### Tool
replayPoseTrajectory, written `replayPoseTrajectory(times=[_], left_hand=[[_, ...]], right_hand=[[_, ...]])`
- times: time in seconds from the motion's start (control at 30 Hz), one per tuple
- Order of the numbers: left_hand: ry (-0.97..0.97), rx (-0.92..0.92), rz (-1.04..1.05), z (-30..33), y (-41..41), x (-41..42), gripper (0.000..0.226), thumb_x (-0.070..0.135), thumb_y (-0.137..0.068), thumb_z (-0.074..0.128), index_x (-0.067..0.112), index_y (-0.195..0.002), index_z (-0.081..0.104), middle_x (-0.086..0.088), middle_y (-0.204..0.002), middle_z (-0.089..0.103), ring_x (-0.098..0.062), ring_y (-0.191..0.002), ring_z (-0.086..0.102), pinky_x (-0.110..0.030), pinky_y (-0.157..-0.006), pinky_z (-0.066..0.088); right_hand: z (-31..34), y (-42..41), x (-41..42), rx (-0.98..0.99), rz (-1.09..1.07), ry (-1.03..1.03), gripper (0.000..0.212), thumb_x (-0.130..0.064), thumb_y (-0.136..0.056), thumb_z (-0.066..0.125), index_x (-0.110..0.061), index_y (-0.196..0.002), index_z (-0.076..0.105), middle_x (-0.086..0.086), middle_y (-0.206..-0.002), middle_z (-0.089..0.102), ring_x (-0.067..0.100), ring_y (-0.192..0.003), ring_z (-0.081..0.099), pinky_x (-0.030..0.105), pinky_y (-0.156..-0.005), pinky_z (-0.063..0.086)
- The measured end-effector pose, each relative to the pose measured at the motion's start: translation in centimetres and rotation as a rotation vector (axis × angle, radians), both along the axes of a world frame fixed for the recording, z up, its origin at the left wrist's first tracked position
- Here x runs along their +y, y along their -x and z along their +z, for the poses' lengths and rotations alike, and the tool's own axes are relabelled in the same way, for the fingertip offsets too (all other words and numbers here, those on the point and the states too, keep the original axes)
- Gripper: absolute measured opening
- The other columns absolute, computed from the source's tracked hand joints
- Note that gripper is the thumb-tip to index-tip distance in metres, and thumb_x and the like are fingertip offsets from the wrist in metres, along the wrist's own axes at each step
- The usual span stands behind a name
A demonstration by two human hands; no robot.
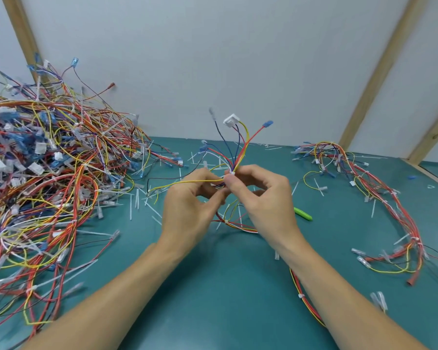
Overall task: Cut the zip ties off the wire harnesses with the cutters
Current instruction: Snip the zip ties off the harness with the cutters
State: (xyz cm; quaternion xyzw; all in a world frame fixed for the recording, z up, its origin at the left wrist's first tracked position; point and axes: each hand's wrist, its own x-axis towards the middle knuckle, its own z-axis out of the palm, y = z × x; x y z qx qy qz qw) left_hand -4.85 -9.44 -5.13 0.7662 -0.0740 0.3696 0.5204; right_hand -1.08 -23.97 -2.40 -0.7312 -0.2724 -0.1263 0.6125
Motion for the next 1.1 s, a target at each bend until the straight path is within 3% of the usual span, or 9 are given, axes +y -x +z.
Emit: replayPoseTrajectory(times=[0.17, 0.4, 0.57, 0.63, 0.77, 0.87, 0.97, 1.03, 1.1], left_hand=[[-0.196, -0.042, 0.103, 0.1, -0.1, 0.7, 0.005, 0.032, -0.092, 0.071, 0.032, -0.096, 0.074, 0.014, -0.088, 0.073, -0.007, -0.069, 0.070, -0.017, -0.054, 0.040], [0.050, -0.088, 0.151, 0.7, -0.3, 1.8, 0.031, 0.041, -0.099, 0.055, 0.036, -0.129, 0.062, 0.009, -0.077, 0.066, -0.020, -0.065, 0.065, -0.045, -0.060, 0.055], [0.116, -0.079, 0.169, 1.1, -0.1, 1.6, 0.020, 0.043, -0.099, 0.058, 0.035, -0.114, 0.069, -0.008, -0.073, 0.062, -0.036, -0.065, 0.058, -0.044, -0.058, 0.046], [0.216, -0.070, 0.207, 1.2, -0.5, 2.1, 0.014, 0.036, -0.099, 0.061, 0.029, -0.108, 0.070, -0.012, -0.076, 0.062, -0.029, -0.066, 0.057, -0.037, -0.060, 0.043], [0.261, -0.010, 0.279, 0.7, -1.4, 3.8, 0.012, 0.023, -0.099, 0.061, 0.020, -0.104, 0.072, 0.010, -0.079, 0.063, 0.000, -0.066, 0.052, -0.015, -0.066, 0.041], [0.385, 0.063, 0.293, 0.6, -2.2, 4.3, 0.013, 0.011, -0.099, 0.059, 0.016, -0.100, 0.070, 0.006, -0.085, 0.067, -0.002, -0.076, 0.058, -0.026, -0.080, 0.048], [0.375, 0.170, 0.207, 0.9, -2.3, 4.2, 0.013, 0.004, -0.099, 0.056, 0.007, -0.106, 0.068, -0.010, -0.097, 0.067, -0.019, -0.090, 0.059, -0.039, -0.089, 0.051], [0.336, 0.272, 0.034, 1.3, -1.7, 3.7, 0.017, 0.010, -0.102, 0.054, 0.005, -0.110, 0.068, -0.012, -0.104, 0.071, -0.021, -0.095, 0.063, -0.028, -0.084, 0.051], [0.290, 0.410, -0.198, 1.5, -0.9, 2.8, 0.027, 0.021, -0.104, 0.048, 0.007, -0.113, 0.069, -0.007, -0.105, 0.075, -0.017, -0.098, 0.069, -0.027, -0.085, 0.050]], right_hand=[[0.3, -0.4, -0.2, 0.173, 0.048, -0.092, 0.012, -0.016, -0.095, 0.071, -0.012, -0.086, 0.078, -0.003, -0.079, 0.075, 0.007, -0.075, 0.068, 0.025, -0.062, 0.055], [0.7, -1.4, -1.0, 0.553, 0.239, -0.113, 0.021, -0.014, -0.099, 0.062, -0.016, -0.088, 0.080, 0.002, -0.083, 0.070, 0.011, -0.070, 0.062, 0.022, -0.054, 0.050], [0.2, -1.5, -1.0, 0.569, 0.322, -0.050, 0.023, -0.015, -0.103, 0.056, -0.019, -0.092, 0.075, -0.009, -0.080, 0.063, 0.007, -0.071, 0.052, 0.021, -0.055, 0.038], [0.2, -1.5, -1.0, 0.566, 0.341, -0.045, 0.023, -0.015, -0.104, 0.052, -0.019, -0.092, 0.071, -0.007, -0.081, 0.060, 0.007, -0.073, 0.052, 0.022, -0.057, 0.037], [0.4, -1.5, -1.0, 0.599, 0.407, -0.080, 0.027, -0.014, -0.104, 0.043, -0.017, -0.085, 0.061, -0.004, -0.083, 0.060, 0.009, -0.080, 0.056, 0.027, -0.066, 0.042], [0.4, -1.7, -1.0, 0.689, 0.456, -0.219, 0.032, -0.015, -0.103, 0.032, -0.015, -0.075, 0.048, 0.003, -0.083, 0.059, 0.022, -0.088, 0.056, 0.037, -0.077, 0.045], [0.6, -2.0, -1.5, 0.808, 0.498, -0.374, 0.038, -0.019, -0.100, 0.029, -0.017, -0.066, 0.045, 0.006, -0.077, 0.058, 0.026, -0.081, 0.061, 0.036, -0.075, 0.045], [0.7, -2.2, -1.7, 0.885, 0.508, -0.467, 0.037, -0.020, -0.093, 0.036, -0.019, -0.058, 0.047, 0.004, -0.070, 0.055, 0.021, -0.066, 0.062, 0.033, -0.069, 0.049], [0.8, -2.2, -1.8, 0.925, 0.535, -0.561, 0.026, -0.021, -0.083, 0.040, -0.019, -0.057, 0.042, 0.002, -0.063, 0.047, 0.018, -0.054, 0.051, 0.029, -0.058, 0.050]])
